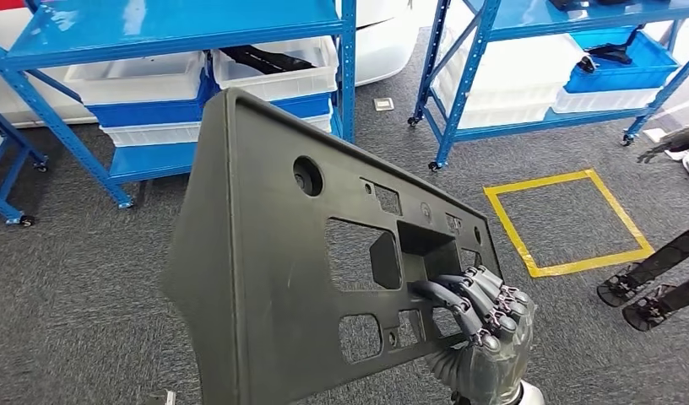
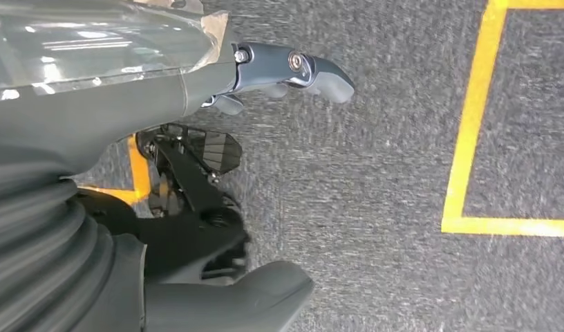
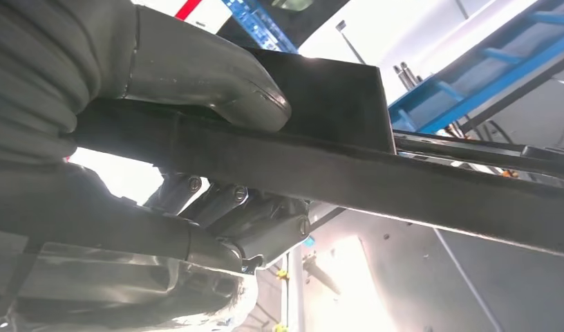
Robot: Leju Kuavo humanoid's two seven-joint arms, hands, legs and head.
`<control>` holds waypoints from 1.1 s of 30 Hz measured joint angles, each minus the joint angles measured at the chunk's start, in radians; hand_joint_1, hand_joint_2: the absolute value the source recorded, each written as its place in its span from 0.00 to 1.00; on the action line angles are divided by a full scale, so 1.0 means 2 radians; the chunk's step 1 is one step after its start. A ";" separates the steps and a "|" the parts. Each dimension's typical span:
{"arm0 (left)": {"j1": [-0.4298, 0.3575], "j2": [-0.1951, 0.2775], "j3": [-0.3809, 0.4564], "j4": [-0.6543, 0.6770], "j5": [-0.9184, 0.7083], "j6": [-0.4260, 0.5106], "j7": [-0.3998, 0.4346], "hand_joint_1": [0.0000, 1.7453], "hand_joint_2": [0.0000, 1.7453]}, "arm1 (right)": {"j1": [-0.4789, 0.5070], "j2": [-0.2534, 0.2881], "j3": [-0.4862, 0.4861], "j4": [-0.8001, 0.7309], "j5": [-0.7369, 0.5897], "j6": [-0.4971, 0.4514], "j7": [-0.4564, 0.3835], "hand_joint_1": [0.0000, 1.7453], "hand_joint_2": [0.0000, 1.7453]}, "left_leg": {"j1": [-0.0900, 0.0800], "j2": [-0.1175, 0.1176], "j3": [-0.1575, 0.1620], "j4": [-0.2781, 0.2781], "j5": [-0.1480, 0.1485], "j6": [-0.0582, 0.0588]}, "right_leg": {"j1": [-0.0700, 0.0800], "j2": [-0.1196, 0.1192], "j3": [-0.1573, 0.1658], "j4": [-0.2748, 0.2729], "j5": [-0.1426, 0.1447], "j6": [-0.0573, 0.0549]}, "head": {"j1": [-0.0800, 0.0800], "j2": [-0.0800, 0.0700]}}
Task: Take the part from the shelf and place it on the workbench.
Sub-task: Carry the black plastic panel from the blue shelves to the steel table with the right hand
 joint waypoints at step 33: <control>0.015 0.000 0.022 -0.003 0.008 -0.001 -0.007 0.00 1.00 | 0.005 -0.003 -0.055 0.058 0.045 0.000 -0.037 1.00 1.00 | 0.002 -0.026 0.038 -0.070 0.016 -0.003 | 0.000 0.015 -0.014 0.006 0.009 -0.001 | 0.004 0.000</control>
